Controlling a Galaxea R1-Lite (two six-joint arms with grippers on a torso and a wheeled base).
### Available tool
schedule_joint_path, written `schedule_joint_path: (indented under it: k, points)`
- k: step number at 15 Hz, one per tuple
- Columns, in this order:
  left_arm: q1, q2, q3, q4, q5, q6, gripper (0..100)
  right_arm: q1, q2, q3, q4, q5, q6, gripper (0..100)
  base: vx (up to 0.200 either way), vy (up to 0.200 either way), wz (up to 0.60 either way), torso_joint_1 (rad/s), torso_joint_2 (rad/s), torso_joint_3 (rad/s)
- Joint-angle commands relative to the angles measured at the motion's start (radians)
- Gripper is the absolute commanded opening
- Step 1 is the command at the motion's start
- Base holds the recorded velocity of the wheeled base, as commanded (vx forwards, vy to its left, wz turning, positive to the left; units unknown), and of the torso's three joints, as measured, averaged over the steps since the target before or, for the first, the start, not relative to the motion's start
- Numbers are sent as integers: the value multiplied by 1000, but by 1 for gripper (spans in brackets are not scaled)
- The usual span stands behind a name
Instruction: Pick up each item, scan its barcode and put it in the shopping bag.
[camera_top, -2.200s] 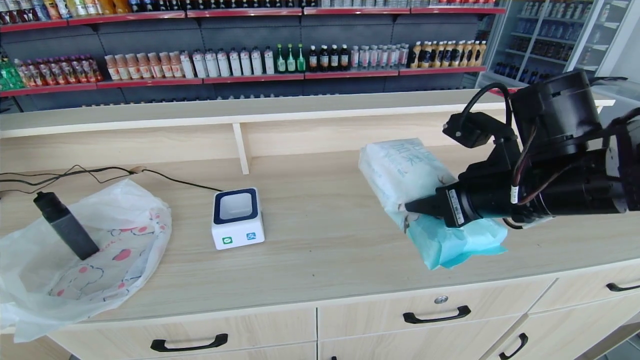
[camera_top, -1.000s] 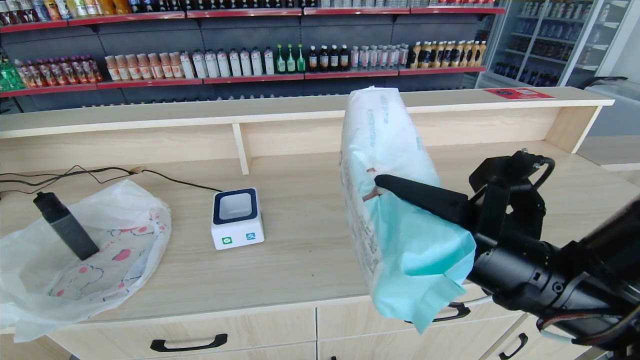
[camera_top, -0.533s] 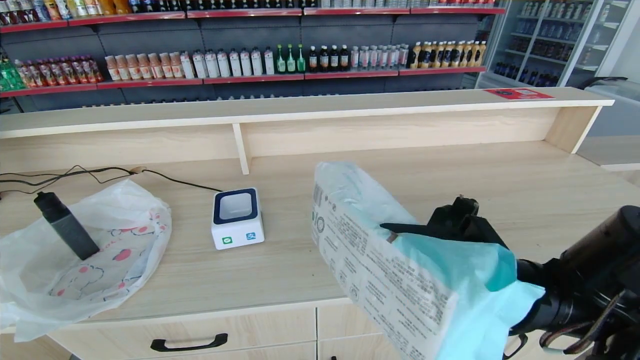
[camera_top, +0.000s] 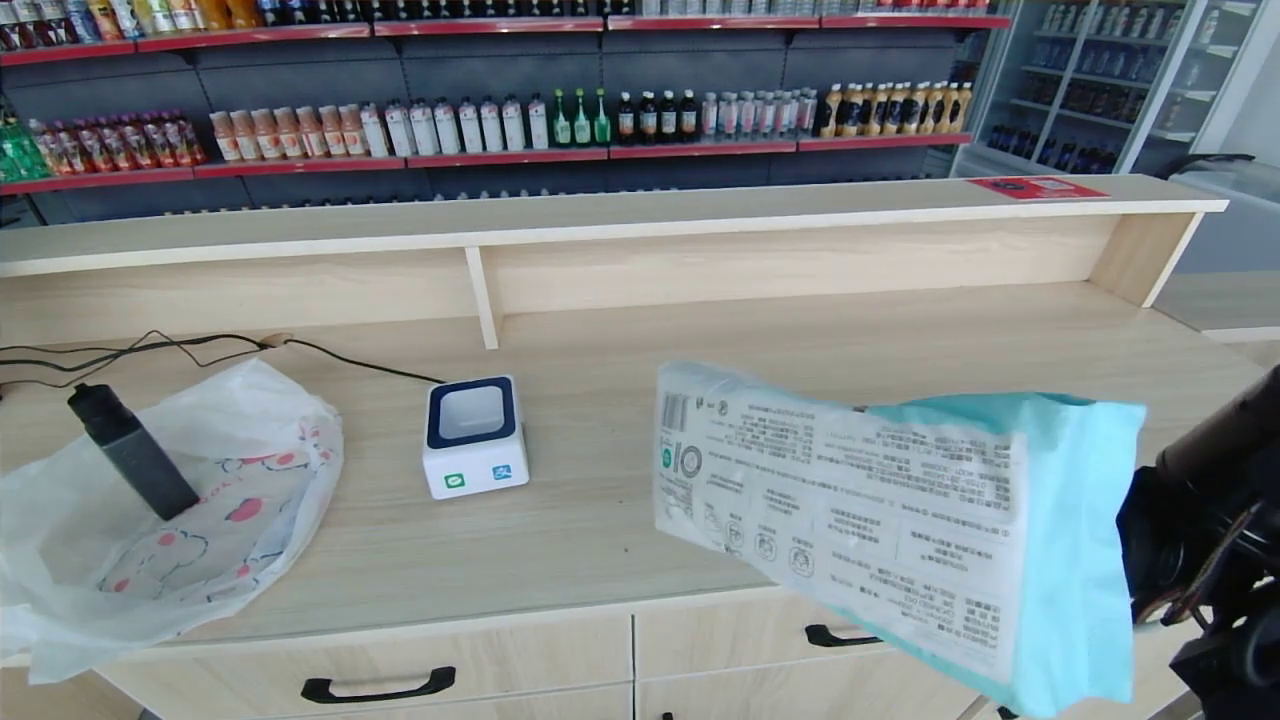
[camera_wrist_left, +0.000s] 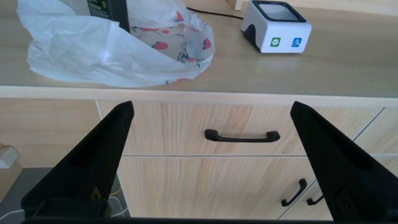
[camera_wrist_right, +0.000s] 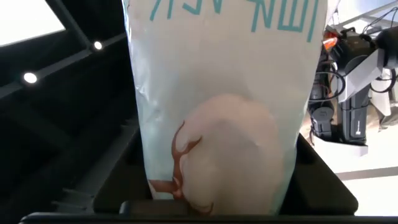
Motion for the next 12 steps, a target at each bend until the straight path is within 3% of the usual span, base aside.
schedule_joint_path:
  k: [1, 5, 8, 12]
  points:
    - [-1, 0, 0, 0, -1, -1, 100, -11, 19, -22, 0, 1, 5, 0, 0, 0, 0, 0, 0, 0]
    - [-1, 0, 0, 0, 1, -1, 100, -5, -76, -19, 0, 2, 83, 0, 0, 0, 0, 0, 0, 0]
    - [1, 0, 0, 0, 1, -1, 100, 110, -213, 100, 0, 2, 89, 0, 0, 0, 0, 0, 0, 0]
    - [-1, 0, 0, 0, 1, -1, 100, 107, -279, 102, 0, 2, 86, 0, 0, 0, 0, 0, 0, 0]
